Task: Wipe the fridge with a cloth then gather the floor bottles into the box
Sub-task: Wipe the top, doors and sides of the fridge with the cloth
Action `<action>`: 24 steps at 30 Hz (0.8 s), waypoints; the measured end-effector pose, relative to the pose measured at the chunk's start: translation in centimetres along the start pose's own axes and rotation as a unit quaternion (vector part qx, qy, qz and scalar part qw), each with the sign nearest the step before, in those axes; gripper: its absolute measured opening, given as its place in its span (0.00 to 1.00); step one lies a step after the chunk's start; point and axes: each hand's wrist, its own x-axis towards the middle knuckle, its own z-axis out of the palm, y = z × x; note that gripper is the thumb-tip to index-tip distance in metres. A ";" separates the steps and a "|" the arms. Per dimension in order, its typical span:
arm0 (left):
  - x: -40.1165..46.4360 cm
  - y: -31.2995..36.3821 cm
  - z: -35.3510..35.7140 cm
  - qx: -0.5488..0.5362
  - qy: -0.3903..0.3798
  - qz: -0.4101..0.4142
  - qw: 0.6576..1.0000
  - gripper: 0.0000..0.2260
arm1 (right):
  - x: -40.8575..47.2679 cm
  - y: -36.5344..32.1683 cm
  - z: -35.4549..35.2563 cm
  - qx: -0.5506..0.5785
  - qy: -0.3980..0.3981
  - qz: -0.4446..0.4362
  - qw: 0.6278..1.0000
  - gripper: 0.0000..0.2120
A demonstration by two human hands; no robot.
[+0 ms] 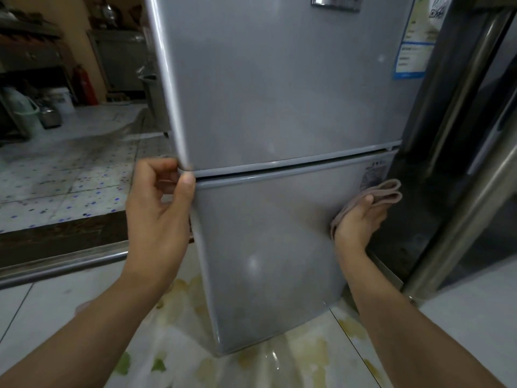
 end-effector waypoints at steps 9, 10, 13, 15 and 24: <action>-2.5 -2.6 -0.8 0.046 -0.086 -0.015 0.995 0.10 | -9.8 -1.8 3.5 -0.039 0.021 -0.246 0.968 0.30; -2.4 -2.8 -0.9 0.045 -0.091 -0.013 0.995 0.10 | -10.8 0.1 3.4 -0.063 0.001 -0.258 0.964 0.30; -2.1 -3.2 -1.2 0.039 -0.106 -0.010 0.994 0.09 | -13.2 4.8 2.9 -0.089 -0.054 -0.286 0.952 0.30; -1.9 -3.3 -1.4 0.040 -0.116 -0.009 0.992 0.09 | -13.6 5.6 2.9 -0.093 -0.067 -0.292 0.950 0.31; -1.6 -3.2 -1.8 0.011 -0.120 -0.036 0.992 0.09 | -11.6 -4.2 5.1 -0.098 0.025 -0.416 0.904 0.31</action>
